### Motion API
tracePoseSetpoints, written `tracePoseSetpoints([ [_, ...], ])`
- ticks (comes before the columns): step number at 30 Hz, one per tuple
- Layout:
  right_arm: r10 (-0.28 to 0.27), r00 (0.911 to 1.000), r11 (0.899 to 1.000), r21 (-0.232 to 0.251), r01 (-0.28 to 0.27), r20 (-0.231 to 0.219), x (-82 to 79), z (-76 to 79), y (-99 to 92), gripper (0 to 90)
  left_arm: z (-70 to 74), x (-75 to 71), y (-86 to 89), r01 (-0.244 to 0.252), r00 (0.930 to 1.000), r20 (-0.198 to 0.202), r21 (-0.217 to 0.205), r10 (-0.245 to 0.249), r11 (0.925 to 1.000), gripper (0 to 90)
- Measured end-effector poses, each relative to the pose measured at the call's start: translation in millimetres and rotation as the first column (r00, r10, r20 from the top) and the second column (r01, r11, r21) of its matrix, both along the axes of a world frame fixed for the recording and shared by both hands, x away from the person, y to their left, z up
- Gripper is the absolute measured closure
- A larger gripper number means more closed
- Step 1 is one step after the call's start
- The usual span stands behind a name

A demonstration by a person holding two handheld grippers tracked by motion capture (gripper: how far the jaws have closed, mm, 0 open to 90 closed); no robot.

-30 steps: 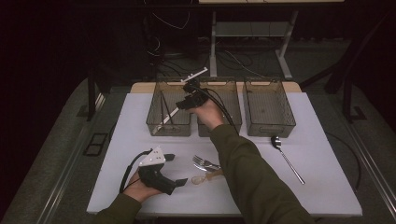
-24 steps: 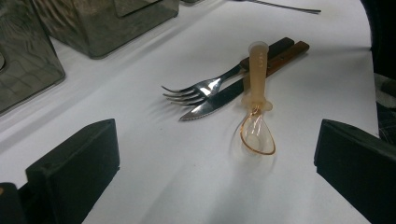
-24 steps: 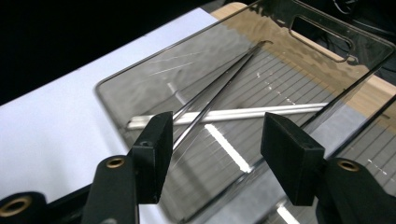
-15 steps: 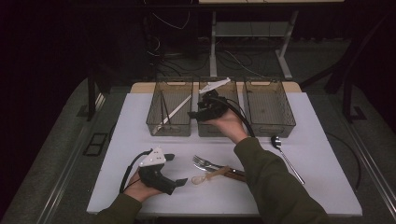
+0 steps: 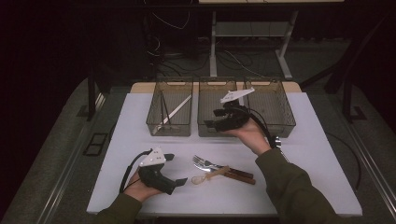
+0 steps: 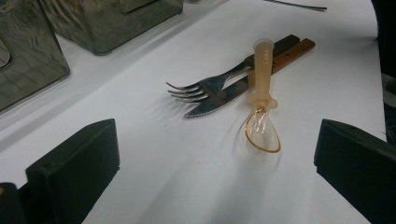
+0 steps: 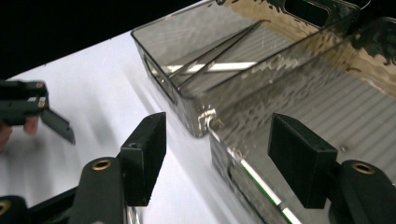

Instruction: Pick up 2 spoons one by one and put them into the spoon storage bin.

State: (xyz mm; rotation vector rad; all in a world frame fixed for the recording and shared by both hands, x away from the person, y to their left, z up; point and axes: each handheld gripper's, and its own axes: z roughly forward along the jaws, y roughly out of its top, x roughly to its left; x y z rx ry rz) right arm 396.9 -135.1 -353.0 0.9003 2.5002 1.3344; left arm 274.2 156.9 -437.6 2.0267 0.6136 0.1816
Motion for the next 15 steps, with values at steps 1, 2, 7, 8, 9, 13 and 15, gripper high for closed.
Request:
tracePoseSetpoints([
  [1, -0.002, 1.0, 1.0, 0.004, 0.002, 0.001, -2.4, -0.6, -3.4, 37.2, 0.0, 0.0, 0.0, -0.001, 1.0, 0.0, 0.0, 0.001, 1.0, 0.0],
  [2, -0.002, 1.0, 1.0, 0.003, 0.002, 0.002, -4.8, -1.2, -7.3, 37.2, -0.1, -0.1, 0.0, -0.002, 1.0, -0.001, 0.0, 0.002, 1.0, 0.0],
  [7, -0.012, 0.9999, 1.0, 0.004, 0.012, 0.001, -16.3, -5.2, -28.5, 36.9, -0.3, -0.1, 0.0, -0.005, 1.0, -0.001, 0.002, 0.005, 1.0, 0.0],
  [8, -0.015, 0.9999, 1.0, 0.005, 0.015, -0.002, -18.5, -6.0, -33.1, 36.8, -0.4, -0.2, -0.1, -0.006, 1.0, -0.002, 0.003, 0.006, 1.0, 0.0],
  [9, -0.02, 0.9998, 1.0, 0.004, 0.02, -0.003, -20.7, -6.9, -37.8, 36.8, -0.4, -0.2, -0.1, -0.005, 1.0, -0.001, 0.004, 0.005, 1.0, 0.0],
  [13, -0.038, 0.9993, 0.999, 0.004, 0.038, -0.004, -28.6, -10.9, -57.0, 36.5, -0.5, 0.0, 0.0, -0.008, 1.0, -0.002, 0.004, 0.008, 1.0, 0.0],
  [15, -0.051, 0.9986, 0.999, 0.006, 0.051, -0.01, -32.3, -12.7, -66.6, 36.4, -0.4, 0.5, 0.7, -0.008, 1.0, -0.003, 0.008, 0.009, 0.9999, 0.0],
])
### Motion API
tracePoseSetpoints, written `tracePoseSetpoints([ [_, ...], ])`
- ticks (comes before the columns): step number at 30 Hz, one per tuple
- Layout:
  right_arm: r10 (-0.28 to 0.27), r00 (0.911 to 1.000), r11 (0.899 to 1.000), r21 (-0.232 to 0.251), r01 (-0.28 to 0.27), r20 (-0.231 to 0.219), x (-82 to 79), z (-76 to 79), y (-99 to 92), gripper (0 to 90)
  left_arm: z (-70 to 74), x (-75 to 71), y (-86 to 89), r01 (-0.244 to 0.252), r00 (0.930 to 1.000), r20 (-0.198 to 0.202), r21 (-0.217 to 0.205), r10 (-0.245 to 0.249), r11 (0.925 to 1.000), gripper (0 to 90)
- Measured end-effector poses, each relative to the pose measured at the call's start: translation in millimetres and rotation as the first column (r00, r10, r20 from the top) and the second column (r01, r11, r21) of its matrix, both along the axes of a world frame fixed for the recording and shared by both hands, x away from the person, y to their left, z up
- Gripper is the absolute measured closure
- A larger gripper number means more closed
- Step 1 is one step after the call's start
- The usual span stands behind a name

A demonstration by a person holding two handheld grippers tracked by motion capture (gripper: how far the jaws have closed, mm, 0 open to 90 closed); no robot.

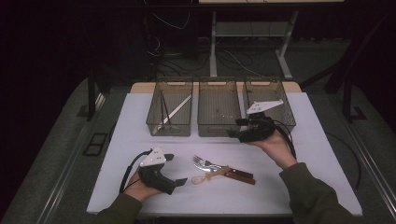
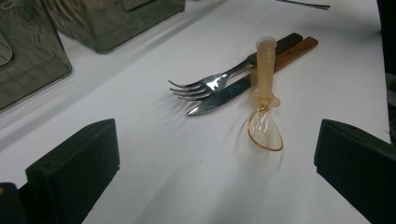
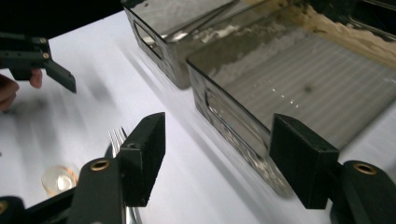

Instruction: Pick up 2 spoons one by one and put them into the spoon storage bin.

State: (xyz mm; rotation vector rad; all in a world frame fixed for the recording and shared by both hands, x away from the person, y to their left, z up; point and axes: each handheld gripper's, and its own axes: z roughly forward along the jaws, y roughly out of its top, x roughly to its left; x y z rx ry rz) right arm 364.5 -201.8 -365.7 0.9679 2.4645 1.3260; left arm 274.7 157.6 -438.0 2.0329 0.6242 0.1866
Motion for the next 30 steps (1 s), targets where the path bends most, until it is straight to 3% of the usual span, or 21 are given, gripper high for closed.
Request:
tracePoseSetpoints([
  [5, -0.037, 0.9993, 0.999, -0.001, 0.037, -0.005, -7.3, -6.6, -24.5, 36.4, -1.0, 3.7, 3.2, -0.018, 0.9998, 0.0, -0.005, 0.018, 0.9998, 0.0],
  [17, -0.132, 0.9911, 0.991, -0.012, 0.131, -0.019, -20.0, -22.3, -75.0, 36.4, -0.2, 1.6, 2.4, -0.007, 0.9999, 0.008, 0.005, 0.007, 1.0, 0.0],
  [30, -0.233, 0.9717, 0.972, -0.041, 0.231, -0.04, -24.2, -36.2, -121.3, 37.7, 0.0, 0.6, 1.6, -0.008, 0.9999, 0.007, 0.007, 0.008, 0.9999, 0.0],
])
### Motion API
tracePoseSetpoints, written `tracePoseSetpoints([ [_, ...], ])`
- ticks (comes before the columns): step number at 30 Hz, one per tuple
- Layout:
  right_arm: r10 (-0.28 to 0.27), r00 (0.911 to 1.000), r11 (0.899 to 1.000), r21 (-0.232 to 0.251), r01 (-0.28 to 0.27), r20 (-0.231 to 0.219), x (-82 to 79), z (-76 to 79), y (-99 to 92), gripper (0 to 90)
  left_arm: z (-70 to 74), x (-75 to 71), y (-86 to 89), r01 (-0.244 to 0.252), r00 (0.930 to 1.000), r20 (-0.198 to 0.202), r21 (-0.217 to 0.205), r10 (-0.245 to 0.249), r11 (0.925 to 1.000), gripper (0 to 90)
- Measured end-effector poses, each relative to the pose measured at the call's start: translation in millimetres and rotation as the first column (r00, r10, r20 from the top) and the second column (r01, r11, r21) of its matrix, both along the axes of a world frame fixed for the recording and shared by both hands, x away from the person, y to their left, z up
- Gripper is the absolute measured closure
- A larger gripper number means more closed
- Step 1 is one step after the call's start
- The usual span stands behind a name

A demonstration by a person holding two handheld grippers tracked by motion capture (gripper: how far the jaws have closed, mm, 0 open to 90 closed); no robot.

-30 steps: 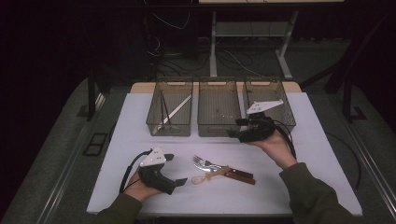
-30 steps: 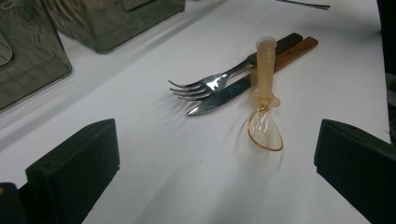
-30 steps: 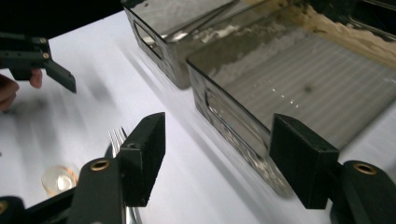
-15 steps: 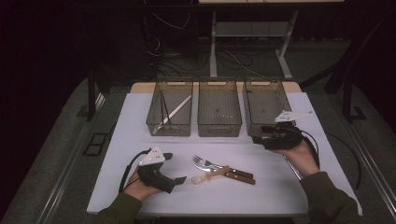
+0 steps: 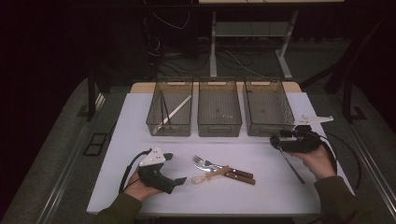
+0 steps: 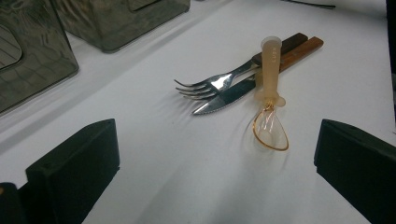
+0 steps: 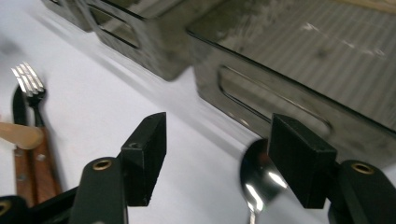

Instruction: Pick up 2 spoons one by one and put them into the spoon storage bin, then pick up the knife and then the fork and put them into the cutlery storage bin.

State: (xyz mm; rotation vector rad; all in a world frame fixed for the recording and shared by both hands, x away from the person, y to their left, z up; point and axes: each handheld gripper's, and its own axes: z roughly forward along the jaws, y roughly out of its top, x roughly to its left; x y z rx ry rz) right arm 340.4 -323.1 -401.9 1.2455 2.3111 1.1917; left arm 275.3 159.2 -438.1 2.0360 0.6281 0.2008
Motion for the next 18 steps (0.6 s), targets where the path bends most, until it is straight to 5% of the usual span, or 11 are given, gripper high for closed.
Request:
tracePoseSetpoints([
  [18, -0.105, 0.9909, 0.994, -0.023, 0.103, -0.084, 16.2, -26.6, -19.7, 45.9, 0.2, -0.4, -0.3, 0.001, 1.0, 0.002, 0.006, -0.001, 1.0, 0.0],
])
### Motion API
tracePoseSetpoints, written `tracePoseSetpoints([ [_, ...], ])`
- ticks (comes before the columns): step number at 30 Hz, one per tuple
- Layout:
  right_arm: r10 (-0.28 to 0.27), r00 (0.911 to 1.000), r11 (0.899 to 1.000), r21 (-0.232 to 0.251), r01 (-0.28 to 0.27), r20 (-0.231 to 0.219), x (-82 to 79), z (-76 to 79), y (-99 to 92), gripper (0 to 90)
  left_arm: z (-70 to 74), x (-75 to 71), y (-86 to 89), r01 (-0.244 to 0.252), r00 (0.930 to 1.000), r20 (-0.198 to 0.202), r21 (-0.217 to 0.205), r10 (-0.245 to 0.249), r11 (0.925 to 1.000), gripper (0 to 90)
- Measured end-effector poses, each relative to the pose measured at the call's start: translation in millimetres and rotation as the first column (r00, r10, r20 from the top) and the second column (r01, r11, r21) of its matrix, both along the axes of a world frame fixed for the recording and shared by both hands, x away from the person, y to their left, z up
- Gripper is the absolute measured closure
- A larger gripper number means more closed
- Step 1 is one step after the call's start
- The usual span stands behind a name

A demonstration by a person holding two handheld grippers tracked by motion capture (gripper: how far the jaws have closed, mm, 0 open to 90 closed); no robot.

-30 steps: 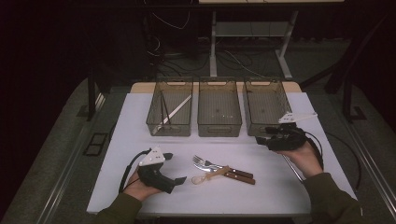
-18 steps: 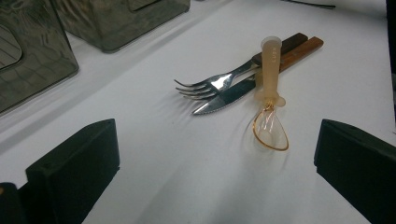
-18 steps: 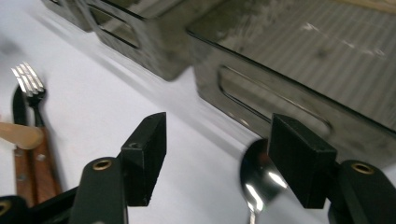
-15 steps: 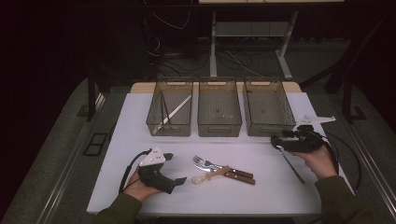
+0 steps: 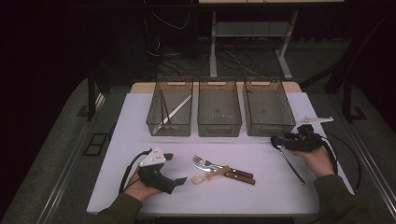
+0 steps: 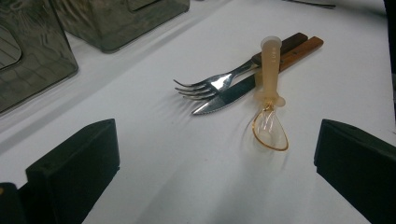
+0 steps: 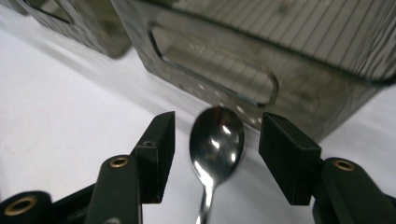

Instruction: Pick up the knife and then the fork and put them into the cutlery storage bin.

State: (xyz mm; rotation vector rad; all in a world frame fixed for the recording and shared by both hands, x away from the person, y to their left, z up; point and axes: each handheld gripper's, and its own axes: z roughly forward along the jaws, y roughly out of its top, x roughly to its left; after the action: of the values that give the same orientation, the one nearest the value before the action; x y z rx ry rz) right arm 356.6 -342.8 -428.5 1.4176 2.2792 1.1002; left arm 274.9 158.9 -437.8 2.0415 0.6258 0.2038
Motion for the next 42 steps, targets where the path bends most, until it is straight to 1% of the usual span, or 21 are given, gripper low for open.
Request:
tracePoseSetpoints([
  [5, -0.005, 0.9993, 1.0, -0.006, 0.005, -0.036, 3.3, -9.4, -2.7, 46.8, -0.1, -0.3, -0.4, 0.004, 1.0, 0.003, -0.003, -0.004, 1.0, 0.0],
  [7, -0.009, 0.9991, 1.0, -0.004, 0.008, -0.042, 4.0, -10.7, -3.6, 47.1, -0.1, -0.5, -0.3, 0.004, 1.0, 0.002, -0.003, -0.004, 1.0, 0.0],
  [9, -0.016, 0.999, 1.0, 0.006, 0.017, -0.041, 3.9, -11.3, -3.8, 48.0, 0.0, 0.0, 0.0, -0.001, 1.0, -0.001, -0.003, 0.001, 1.0, 0.0],
  [12, -0.009, 0.9994, 1.0, 0.003, 0.009, -0.033, 4.4, -12.5, -3.4, 49.3, -0.3, 0.1, -0.3, 0.003, 1.0, -0.001, 0.002, -0.003, 1.0, 0.0],
  [15, -0.004, 0.9992, 1.0, 0.016, 0.005, -0.039, 4.6, -15.0, -1.9, 50.3, -0.2, 0.4, -0.3, -0.005, 1.0, -0.001, -0.006, 0.005, 1.0, 0.0],
  [17, -0.004, 0.9991, 1.0, 0.0, 0.004, -0.041, 4.8, -17.2, -0.7, 50.7, 0.2, 0.0, 0.3, -0.007, 1.0, -0.003, -0.007, 0.007, 0.9999, 0.0],
  [19, -0.002, 0.9992, 1.0, 0.01, 0.002, -0.039, 5.2, -18.3, -0.8, 51.4, 0.1, 0.1, 0.4, -0.006, 1.0, -0.002, -0.009, 0.006, 0.9999, 0.0],
  [21, -0.003, 0.9994, 1.0, 0.003, 0.003, -0.034, 5.5, -18.6, -0.6, 52.1, -0.4, 0.6, 0.2, -0.005, 1.0, -0.003, -0.005, 0.005, 1.0, 0.0],
  [23, -0.005, 0.9995, 1.0, 0.008, 0.006, -0.03, 5.3, -19.2, -0.3, 52.5, -0.1, 0.0, 0.0, -0.006, 1.0, -0.003, -0.009, 0.005, 0.9999, 0.0],
  [24, 0.003, 0.9995, 1.0, 0.006, -0.003, -0.031, 5.5, -19.4, 0.1, 52.5, -0.1, 0.2, -0.1, -0.005, 1.0, -0.004, -0.009, 0.005, 0.9999, 0.0],
  [28, 0.017, 0.999, 1.0, -0.011, -0.017, -0.042, 5.3, -22.5, 3.6, 53.0, 0.1, -0.3, -0.3, -0.005, 1.0, -0.003, -0.007, 0.005, 1.0, 0.0],
  [29, 0.021, 0.9992, 0.999, -0.024, -0.022, -0.035, 5.2, -23.1, 5.0, 53.5, 0.0, -0.3, -0.4, -0.005, 1.0, -0.003, -0.006, 0.005, 1.0, 0.0],
  [30, 0.019, 0.9992, 1.0, -0.025, -0.019, -0.036, 5.0, -22.9, 5.7, 54.0, -0.2, 0.0, -0.4, -0.004, 1.0, -0.004, -0.002, 0.004, 1.0, 0.0],
  [33, 0.021, 0.9992, 1.0, -0.019, -0.022, -0.035, 4.9, -23.2, 5.5, 54.1, -0.2, 0.0, -0.3, -0.007, 1.0, -0.002, -0.005, 0.007, 1.0, 0.0],
  [38, 0.025, 0.9988, 1.0, -0.003, -0.025, -0.041, 5.7, -23.6, 2.3, 57.1, -0.6, 0.6, -0.1, -0.004, 1.0, -0.002, -0.004, 0.004, 1.0, 0.0],
  [42, 0.027, 0.9992, 0.999, -0.038, -0.028, -0.028, 4.6, -23.4, 5.1, 57.3, -0.3, 0.2, 0.0, -0.001, 1.0, -0.002, 0.0, 0.001, 1.0, 0.0],
])
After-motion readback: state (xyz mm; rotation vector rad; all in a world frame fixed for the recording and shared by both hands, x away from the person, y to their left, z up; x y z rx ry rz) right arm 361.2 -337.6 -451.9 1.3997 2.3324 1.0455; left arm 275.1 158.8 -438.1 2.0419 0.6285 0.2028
